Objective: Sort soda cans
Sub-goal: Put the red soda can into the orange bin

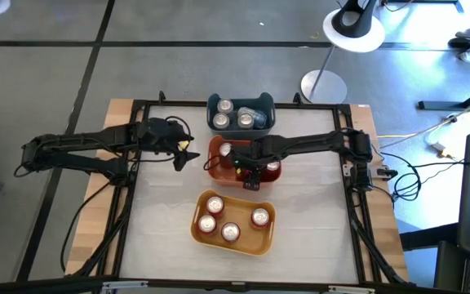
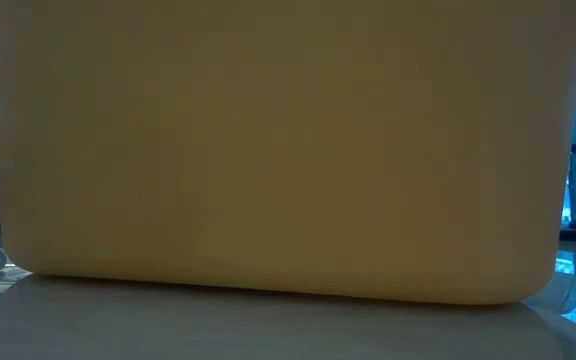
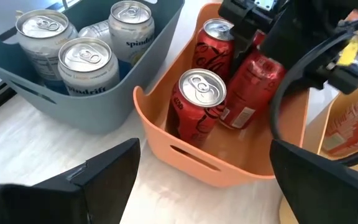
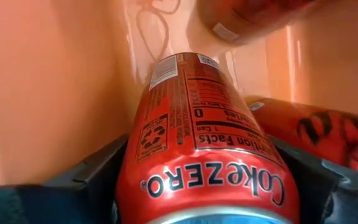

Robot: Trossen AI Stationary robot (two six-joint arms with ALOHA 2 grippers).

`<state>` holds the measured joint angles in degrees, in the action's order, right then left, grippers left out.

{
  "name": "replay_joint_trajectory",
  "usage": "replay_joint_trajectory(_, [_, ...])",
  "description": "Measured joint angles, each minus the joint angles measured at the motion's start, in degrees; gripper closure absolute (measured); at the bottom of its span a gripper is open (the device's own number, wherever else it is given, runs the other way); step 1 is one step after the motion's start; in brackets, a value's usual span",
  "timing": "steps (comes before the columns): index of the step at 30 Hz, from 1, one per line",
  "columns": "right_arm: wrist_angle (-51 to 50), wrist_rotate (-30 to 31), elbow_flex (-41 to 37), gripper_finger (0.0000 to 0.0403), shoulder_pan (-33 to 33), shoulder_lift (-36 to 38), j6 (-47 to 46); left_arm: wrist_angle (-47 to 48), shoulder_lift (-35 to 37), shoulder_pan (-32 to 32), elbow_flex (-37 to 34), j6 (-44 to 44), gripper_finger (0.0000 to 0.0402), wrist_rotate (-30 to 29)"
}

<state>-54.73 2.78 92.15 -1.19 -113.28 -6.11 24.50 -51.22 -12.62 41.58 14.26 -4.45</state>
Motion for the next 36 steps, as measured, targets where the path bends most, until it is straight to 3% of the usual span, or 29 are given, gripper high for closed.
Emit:
replay_joint_trajectory(14, [4.0, -0.3, 0.0, 0.0067, 0.1, -0.2, 0.2, 0.1, -0.7, 0.0, 0.0, -0.6, 0.0054, 0.0])
replay_joint_trajectory(36, [6.2, -0.3, -0.1, 0.0068, 0.1, -0.2, -1.3, 0.1, -0.7, 0.0, 0.0, -2.3, 0.0054, 0.0])
